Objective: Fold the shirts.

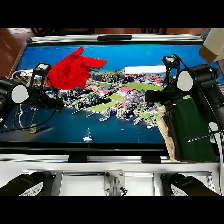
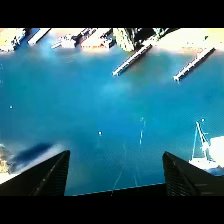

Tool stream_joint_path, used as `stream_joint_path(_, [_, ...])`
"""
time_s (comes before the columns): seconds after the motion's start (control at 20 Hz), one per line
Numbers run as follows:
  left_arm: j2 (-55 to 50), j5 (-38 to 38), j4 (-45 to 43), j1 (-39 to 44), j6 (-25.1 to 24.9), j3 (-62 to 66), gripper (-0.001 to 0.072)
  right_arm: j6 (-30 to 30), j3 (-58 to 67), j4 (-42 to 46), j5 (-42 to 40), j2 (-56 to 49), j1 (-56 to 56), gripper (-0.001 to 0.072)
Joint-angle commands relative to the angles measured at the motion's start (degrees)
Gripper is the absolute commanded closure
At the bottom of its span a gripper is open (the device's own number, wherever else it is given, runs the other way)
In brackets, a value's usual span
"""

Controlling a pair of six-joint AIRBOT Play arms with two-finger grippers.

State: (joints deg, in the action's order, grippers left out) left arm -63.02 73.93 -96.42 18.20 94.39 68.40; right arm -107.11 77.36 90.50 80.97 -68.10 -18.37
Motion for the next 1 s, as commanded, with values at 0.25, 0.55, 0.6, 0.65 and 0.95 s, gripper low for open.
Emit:
stream_joint_path(0.25, [0.0,0.0,0.0,0.0,0.0,0.0,-0.0010,0.0,0.1,0.0,0.0,0.0,-0.1,0.0109])
stream_joint_path(0.55, [0.0,0.0,0.0,0.0,0.0,0.0,-0.0011,0.2,0.1,0.3,-0.6,0.0,-0.1,0.0109])
stream_joint_path(0.6, [0.0,0.0,0.0,0.0,0.0,0.0,-0.0010,0.2,0.1,1.1,-2.7,0.0,-0.1,0.0109])
stream_joint_path(0.65, [0.0,0.0,0.0,0.0,0.0,0.0,-0.0011,0.2,0.1,1.5,-4.4,0.0,-0.1,0.0109])
stream_joint_path(0.95, [-1.2,-11.4,0.0,0.0,0.0,-0.1,-0.0009,0.1,0.1,1.5,-8.2,0.0,-0.1,0.0109])
